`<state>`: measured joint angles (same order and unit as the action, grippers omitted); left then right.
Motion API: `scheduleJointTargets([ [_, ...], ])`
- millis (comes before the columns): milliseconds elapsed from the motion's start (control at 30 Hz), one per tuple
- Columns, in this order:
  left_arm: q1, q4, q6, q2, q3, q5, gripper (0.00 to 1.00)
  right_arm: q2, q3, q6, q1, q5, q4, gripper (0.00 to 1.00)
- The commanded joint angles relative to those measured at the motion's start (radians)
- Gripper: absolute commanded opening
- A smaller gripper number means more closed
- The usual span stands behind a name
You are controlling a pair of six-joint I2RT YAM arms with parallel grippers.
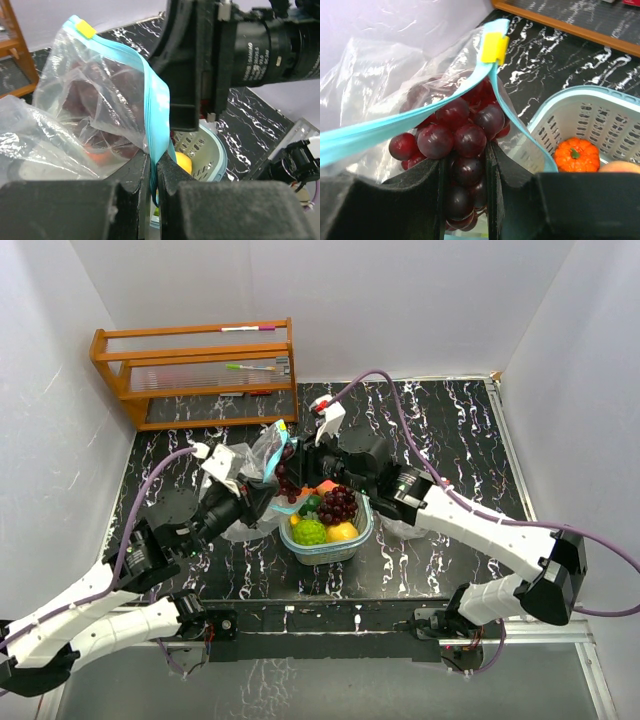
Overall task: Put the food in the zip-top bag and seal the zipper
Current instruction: Place the fake fruit in the zipper food storage bag.
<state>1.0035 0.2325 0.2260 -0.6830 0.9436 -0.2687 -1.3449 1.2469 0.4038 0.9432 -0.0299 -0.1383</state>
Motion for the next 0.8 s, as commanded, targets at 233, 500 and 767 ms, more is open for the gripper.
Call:
scheduleJointTargets([
  [233, 0.005, -0.187, 0.023, -0.075, -0.047, 0.096, 0.00, -0.034, 0.063, 0.075, 0.051, 0.224, 0.012, 0.13],
  [500, 0.004, -0.259, 0.021, -0.061, -0.140, -0.117, 0.00, 0.001, 0.034, 0.104, 0.099, 0.228, -0.067, 0.38],
  [767, 0.005, -0.284, 0.030, -0.020, -0.211, -0.254, 0.00, 0.111, -0.013, 0.114, 0.100, 0.236, -0.137, 0.62],
])
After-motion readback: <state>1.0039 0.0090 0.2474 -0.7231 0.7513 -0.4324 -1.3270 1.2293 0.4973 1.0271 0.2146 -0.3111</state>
